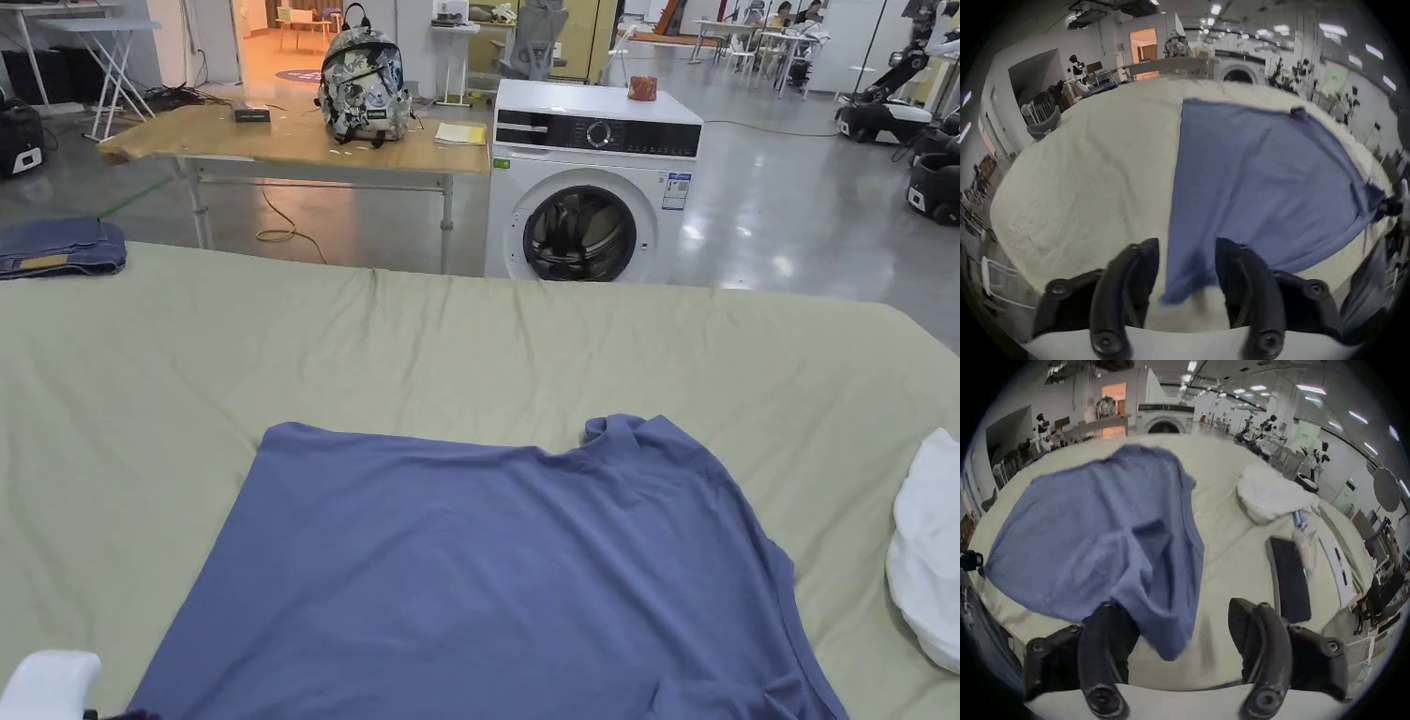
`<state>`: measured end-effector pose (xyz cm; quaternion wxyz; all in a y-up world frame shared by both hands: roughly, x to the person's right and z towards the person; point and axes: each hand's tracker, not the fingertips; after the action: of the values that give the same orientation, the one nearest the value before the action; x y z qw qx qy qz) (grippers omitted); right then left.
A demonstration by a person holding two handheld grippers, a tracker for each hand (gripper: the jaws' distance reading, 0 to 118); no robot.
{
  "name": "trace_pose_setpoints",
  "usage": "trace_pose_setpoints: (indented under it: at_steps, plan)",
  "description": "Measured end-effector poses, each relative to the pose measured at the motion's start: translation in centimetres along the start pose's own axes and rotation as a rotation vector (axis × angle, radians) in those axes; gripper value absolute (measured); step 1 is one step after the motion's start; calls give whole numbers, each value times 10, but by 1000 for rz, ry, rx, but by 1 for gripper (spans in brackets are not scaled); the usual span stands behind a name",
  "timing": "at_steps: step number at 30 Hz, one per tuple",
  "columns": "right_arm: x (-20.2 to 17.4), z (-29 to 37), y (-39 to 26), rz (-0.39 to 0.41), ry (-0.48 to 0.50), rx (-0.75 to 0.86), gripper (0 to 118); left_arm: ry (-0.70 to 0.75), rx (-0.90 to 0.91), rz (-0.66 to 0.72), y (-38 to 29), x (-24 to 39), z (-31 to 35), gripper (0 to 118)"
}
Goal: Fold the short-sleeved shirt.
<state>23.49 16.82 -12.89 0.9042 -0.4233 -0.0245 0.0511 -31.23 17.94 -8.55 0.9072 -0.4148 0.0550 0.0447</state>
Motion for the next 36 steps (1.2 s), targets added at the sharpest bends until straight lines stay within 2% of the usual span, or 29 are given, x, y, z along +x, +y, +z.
trace_pose_setpoints:
  at_steps: [2, 6, 7, 9, 11, 12, 14, 15, 17, 21, 26, 36]
  plan:
    - [-7, 9, 17, -1, 11, 63, 76, -52, 64, 44, 16, 6, 8, 49]
    - [-32, 21, 46, -11, 18, 237, 75, -22, 195, -3, 46, 29, 10, 49]
    - [-39, 23, 52, -24, 37, 289, 69, -22, 229, -18, 52, 35, 11, 49]
    - [-53, 27, 64, -46, 71, 385, 43, -25, 316, -26, 64, 49, 15, 49]
    - [-70, 31, 74, -56, 91, 459, 29, -17, 382, -27, 72, 59, 16, 46]
    - [-76, 34, 79, -52, 90, 474, 23, -13, 401, -29, 75, 64, 18, 39]
    - [-90, 39, 87, -61, 118, 536, 4, -18, 451, -29, 80, 74, 21, 15]
    - [-94, 41, 90, -61, 119, 565, 0, -11, 470, -36, 81, 79, 24, 9]
    - [-103, 46, 94, -49, 133, 613, 0, -6, 515, -46, 82, 87, 30, 0]
    - [-114, 51, 96, -61, 130, 699, 0, 32, 595, -48, 76, 92, 39, 0]
    - [-118, 49, 95, -75, 130, 703, 0, 27, 571, -19, 76, 77, 34, 0]
    - [-113, 31, 84, -25, 132, 613, 0, -46, 39, 7, 41, -10, 19, 0]
